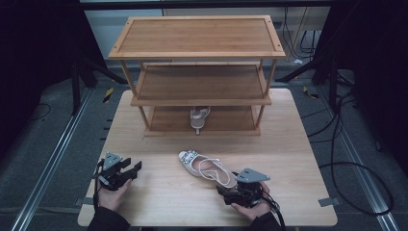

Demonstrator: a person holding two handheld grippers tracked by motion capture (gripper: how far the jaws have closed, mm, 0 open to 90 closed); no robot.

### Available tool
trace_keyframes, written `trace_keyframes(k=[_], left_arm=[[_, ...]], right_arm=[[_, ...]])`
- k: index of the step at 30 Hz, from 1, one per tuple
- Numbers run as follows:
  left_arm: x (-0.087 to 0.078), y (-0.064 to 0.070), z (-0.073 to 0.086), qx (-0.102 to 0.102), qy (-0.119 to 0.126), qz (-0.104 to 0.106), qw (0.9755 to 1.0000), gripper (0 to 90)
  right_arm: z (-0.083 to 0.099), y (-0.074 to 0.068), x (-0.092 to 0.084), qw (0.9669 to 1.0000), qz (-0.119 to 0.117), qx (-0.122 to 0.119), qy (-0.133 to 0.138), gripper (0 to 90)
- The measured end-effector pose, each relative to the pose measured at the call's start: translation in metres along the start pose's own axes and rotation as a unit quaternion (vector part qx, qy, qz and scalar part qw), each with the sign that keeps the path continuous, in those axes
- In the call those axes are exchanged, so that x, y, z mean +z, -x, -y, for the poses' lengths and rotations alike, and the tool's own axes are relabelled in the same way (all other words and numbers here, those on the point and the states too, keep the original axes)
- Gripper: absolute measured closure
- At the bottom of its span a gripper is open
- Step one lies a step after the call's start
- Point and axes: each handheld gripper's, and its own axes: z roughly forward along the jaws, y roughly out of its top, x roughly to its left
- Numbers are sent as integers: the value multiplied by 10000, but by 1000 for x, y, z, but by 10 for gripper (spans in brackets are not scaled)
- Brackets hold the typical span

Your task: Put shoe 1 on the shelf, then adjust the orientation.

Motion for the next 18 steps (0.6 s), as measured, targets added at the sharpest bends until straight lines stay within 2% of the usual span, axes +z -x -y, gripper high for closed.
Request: trace_keyframes(k=[1,4,5,7,12,18], left_arm=[[0,0,0,-2,7,1,10000,486],[0,-1,0,-8,-5,14,10000,486],[0,-1,0,-13,-1,11,10000,486],[0,-1,0,-11,-11,-1,10000,486],[1,-2,0,-10,-25,-2,10000,486],[1,-3,0,-12,-13,-14,10000,487]], right_arm=[[-5,2,8,10000,-23,-32,-31,241],[-10,3,14,9999,-50,-100,-25,255],[-14,2,20,9998,-69,-198,-57,281],[-15,2,24,9996,-114,-223,-140,330],[-13,4,24,9997,-140,-214,-66,394],[-14,2,24,9999,-73,-126,-50,402]])
